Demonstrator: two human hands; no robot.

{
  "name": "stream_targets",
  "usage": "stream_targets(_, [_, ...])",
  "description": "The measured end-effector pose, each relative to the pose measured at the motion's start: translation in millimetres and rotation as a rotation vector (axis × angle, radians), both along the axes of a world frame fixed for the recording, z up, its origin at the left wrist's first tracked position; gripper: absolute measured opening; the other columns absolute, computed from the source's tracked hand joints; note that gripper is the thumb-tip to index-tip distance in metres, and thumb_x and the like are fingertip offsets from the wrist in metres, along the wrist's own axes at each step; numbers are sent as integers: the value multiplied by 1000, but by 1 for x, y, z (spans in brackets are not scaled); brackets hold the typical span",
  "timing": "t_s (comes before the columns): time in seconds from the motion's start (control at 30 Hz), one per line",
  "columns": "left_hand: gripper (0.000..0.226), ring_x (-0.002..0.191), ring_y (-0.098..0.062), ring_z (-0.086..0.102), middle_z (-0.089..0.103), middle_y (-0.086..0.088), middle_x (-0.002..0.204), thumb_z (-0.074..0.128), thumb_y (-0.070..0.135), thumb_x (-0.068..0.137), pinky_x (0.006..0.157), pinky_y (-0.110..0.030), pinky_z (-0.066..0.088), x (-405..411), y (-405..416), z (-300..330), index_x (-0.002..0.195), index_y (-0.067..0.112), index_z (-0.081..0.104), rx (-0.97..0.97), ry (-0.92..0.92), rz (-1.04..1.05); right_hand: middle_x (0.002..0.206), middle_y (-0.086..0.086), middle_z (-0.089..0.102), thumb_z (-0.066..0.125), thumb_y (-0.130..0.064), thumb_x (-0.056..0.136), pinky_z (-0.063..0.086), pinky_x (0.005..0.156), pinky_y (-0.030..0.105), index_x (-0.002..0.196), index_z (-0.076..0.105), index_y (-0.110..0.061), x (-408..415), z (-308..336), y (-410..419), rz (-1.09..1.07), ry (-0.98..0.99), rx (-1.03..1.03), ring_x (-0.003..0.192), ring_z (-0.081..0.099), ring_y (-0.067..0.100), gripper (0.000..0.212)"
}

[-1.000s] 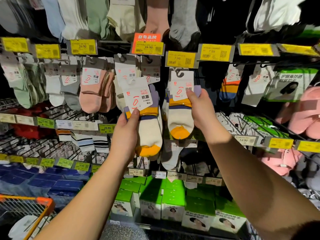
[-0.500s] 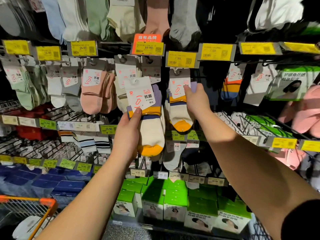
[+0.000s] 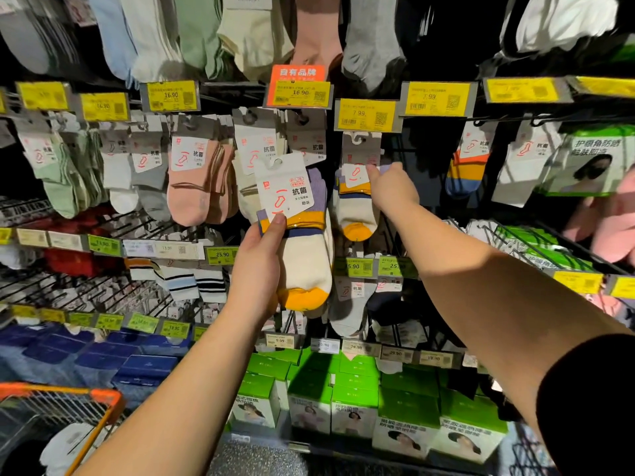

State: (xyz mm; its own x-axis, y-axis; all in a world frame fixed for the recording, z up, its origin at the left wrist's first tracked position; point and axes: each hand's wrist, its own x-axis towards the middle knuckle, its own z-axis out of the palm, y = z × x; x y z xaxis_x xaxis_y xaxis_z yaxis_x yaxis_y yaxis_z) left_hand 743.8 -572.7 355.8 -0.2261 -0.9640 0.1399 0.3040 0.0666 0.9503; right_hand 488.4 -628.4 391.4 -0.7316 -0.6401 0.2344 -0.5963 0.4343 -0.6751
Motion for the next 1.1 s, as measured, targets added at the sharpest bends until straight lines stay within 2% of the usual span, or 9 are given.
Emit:
stream_targets(0.1, [16, 105, -23, 71, 75, 1, 113, 57, 32, 101, 97, -54, 54, 1, 0, 2, 113, 26, 65, 0, 3, 8, 152, 15, 44, 35, -52, 105, 46, 94, 43, 158, 13, -4, -5, 3, -3, 9, -24, 26, 132, 49, 37, 75])
stream_targets(0.2, [13, 105, -21, 71, 76, 3, 110, 57, 31, 101, 98, -52, 54, 2, 1, 2, 109, 26, 65, -7, 1, 13, 151, 15, 44, 36, -54, 104, 45, 95, 42, 158, 13, -3, -8, 4, -3, 20, -20, 7, 132, 49, 37, 78])
stream_targets(0.37, [13, 103, -19, 72, 75, 3, 109, 56, 33, 101, 96, -50, 55, 3, 2, 2, 109, 26, 65, -18, -18, 13, 140, 19, 49, 43, -59, 100, 43, 87, 43, 141, 32, -3, -9, -6, 13, 100, -79, -127, 124, 51, 39, 70])
stream_targets(0.5, [31, 107, -22, 71, 75, 3, 114, 62, 43, 92, 97, -52, 54, 3, 3, -1, 117, 26, 65, -25, -17, -5, 132, 11, 46, 53, -55, 96, 38, 85, 34, 129, 45, -8, 6, -18, 38, 23, -155, -359, 120, 50, 31, 58])
stream_targets(0.63, [15, 104, -20, 72, 76, 2, 110, 56, 29, 101, 91, -43, 57, -2, 6, -6, 111, 24, 65, -10, 9, -21, 105, -1, 57, 47, -42, 103, 39, 71, 25, 109, 53, -18, 47, -34, 81, 150, -306, -514, 96, 57, 15, 26])
stream_targets(0.73, [16, 107, -22, 71, 75, -1, 113, 57, 30, 101, 98, -50, 54, -5, 8, -8, 113, 23, 65, -19, -3, -28, 85, -6, 53, 43, -37, 106, 39, 66, 22, 101, 57, -20, 82, -45, 111, 290, -416, -529, 73, 49, 6, 22])
stream_targets(0.83, [15, 107, -22, 71, 75, -1, 112, 58, 29, 100, 99, -51, 53, -9, 10, -13, 111, 24, 66, -30, 2, -48, 76, -4, 49, 44, -27, 106, 40, 63, 21, 89, 58, -23, 107, -49, 128, 424, -450, -626, 65, 44, 5, 22])
stream_targets(1.0, [11, 95, -8, 72, 78, 9, 97, 55, 22, 101, 80, -27, 55, -18, 18, -15, 105, 22, 66, -83, -2, -71, 84, 1, 58, 54, -38, 101, 46, 72, 30, 108, 60, -15, 114, -44, 132, 532, -492, -560, 73, 53, 7, 25])
stream_targets(1.1, [13, 97, -10, 72, 77, 5, 101, 56, 20, 101, 82, -29, 55, -19, 20, -14, 108, 21, 66, -84, -13, -120, 98, 0, 70, 62, -43, 95, 54, 91, 38, 107, 60, -21, 111, -44, 126, 495, -589, -544, 94, 66, 17, 25])
